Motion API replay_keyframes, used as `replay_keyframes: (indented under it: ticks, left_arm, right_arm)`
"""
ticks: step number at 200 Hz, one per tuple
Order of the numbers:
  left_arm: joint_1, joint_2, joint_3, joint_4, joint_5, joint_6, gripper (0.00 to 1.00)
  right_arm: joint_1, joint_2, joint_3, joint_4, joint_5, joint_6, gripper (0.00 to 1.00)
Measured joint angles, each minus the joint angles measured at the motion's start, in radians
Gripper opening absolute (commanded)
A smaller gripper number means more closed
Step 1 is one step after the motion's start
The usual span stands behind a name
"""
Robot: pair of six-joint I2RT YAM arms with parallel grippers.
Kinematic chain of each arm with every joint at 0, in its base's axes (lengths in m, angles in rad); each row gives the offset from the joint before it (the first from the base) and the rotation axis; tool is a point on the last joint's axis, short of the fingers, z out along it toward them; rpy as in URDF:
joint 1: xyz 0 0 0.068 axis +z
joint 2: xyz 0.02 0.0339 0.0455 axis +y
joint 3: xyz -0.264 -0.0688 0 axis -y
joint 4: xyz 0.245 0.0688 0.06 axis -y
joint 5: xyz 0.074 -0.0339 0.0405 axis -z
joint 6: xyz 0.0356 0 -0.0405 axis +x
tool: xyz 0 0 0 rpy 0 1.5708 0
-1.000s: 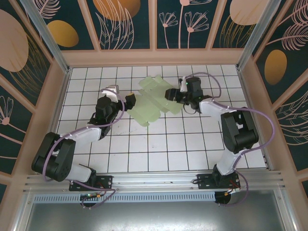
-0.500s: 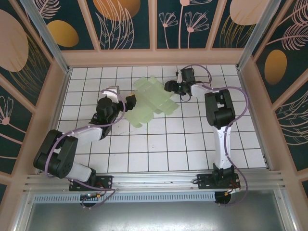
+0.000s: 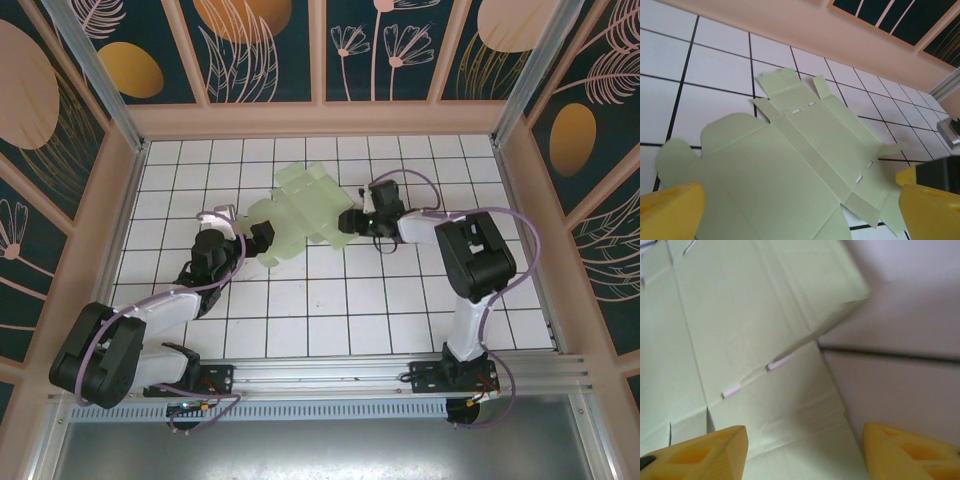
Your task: Fold the paper box
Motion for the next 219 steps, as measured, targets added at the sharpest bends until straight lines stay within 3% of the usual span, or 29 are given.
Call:
replay_keyframes:
  ticks: [27,62,122,149,186,219]
  left_arm:
    - [0.000,-0.011,-0.016,-0.005,0.014,-0.002,0.99]
    - [0.000,-0.015,-0.016,-0.005,0.034,-0.002,0.99]
    - [-0.002,-0.095,-0.017,-0.048,0.039,-0.071,0.99]
    - [-0.006,-0.181,-0.024,-0.118,0.036,-0.096,0.99]
    - [-0.008,-0.272,-0.057,-0.201,0.036,-0.099,0.99]
    - [-0.008,-0.261,-0.056,-0.233,0.050,-0.099,0.99]
  right_arm:
    - [0.065,-0.083,-0.095,0.012,0.023,0.037,0.65]
    - [0.047,-0.099,-0.080,0.038,0.071,0.043,0.68]
    - [-0.008,0.137,0.258,0.025,0.013,-0.002,0.58]
    - [-0.006,0.216,0.330,-0.001,-0.043,-0.023,0.56]
    - [-0.006,0.217,0.279,-0.005,-0.084,-0.029,0.54]
    - [0.007,0.104,0.092,0.072,-0.088,-0.019,0.53]
